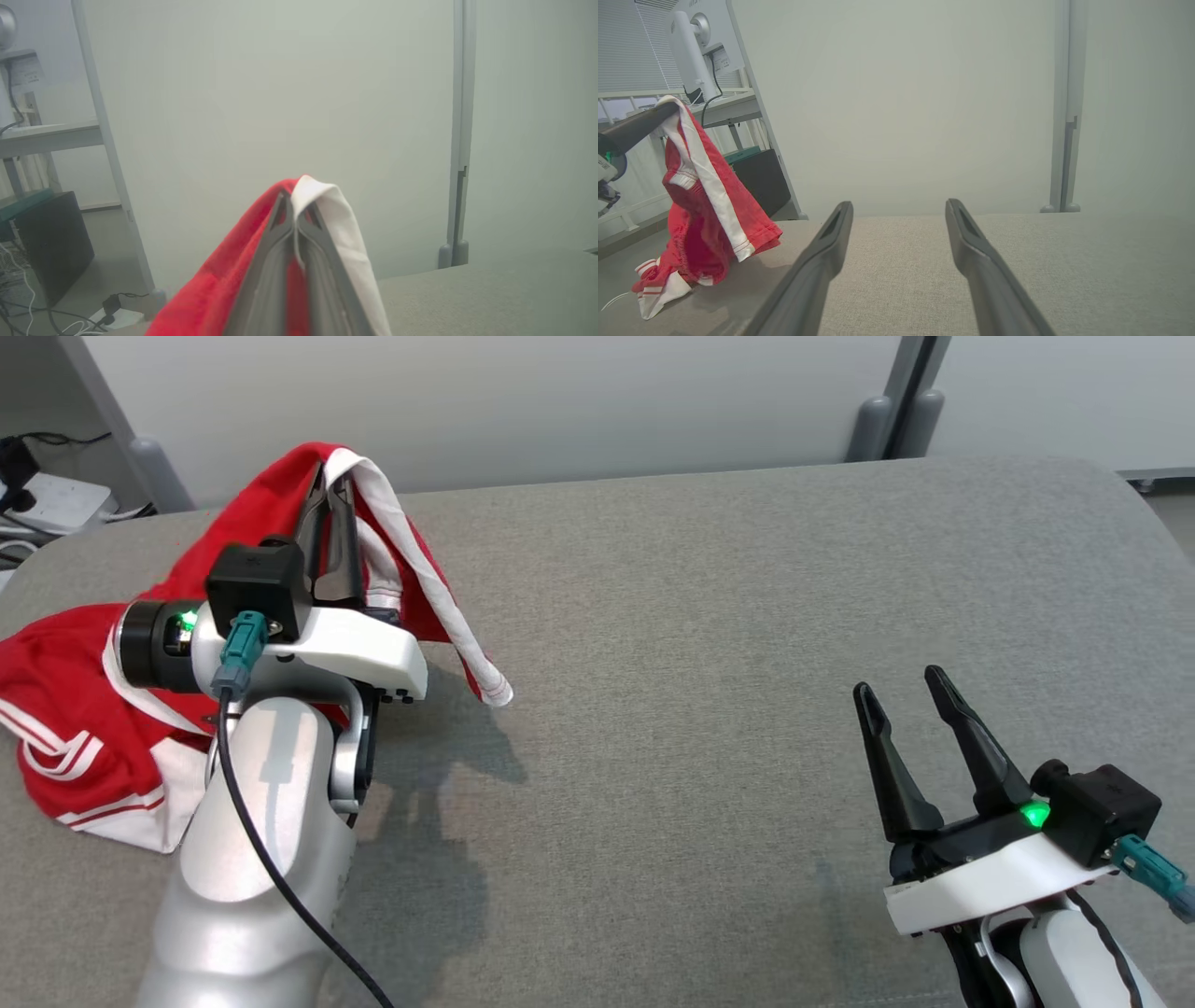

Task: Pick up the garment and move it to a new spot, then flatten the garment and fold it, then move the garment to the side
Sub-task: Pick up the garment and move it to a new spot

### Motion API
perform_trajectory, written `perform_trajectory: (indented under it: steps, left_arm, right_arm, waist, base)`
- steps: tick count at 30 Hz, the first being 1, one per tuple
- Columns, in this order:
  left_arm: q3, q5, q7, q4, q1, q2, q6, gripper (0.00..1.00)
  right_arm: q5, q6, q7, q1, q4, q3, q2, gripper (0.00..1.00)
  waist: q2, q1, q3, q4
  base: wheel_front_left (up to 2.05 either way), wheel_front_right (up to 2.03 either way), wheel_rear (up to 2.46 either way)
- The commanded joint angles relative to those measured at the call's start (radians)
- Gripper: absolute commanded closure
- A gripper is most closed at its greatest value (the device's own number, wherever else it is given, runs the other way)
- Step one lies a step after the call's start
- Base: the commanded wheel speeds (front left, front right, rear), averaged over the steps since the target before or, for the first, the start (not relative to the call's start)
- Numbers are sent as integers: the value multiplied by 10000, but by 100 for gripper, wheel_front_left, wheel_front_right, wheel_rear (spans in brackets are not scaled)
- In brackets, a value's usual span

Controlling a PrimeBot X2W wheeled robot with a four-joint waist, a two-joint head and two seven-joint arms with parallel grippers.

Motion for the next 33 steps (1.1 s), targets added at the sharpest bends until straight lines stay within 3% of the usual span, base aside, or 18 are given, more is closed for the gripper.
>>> perform_trajectory:
  steps: [1,12,20,33]
  left_arm:
    - [175,-95,10,-369,-291,212,-96,100]
    - [-1270,-444,294,-455,-1246,35,-398,100]
    - [-2544,-1323,505,-351,-1569,19,-213,100]
    - [-4902,-3013,565,2114,-642,17,-456,100]
  right_arm:
    - [-55,71,-132,-89,-198,153,17,0]
    - [-65,71,-132,-55,-118,181,93,0]
    - [-28,71,-132,-145,-117,244,154,0]
    - [34,71,-132,-372,-129,297,184,0]
  waist:
    - [0,0,-114,-254]
    - [0,0,-246,-1250]
    - [0,0,-3,-1859]
    - [0,0,642,-2116]
  base:
    - [0,0,0]
    - [0,0,0]
    - [0,0,0]
    - [0,0,0]
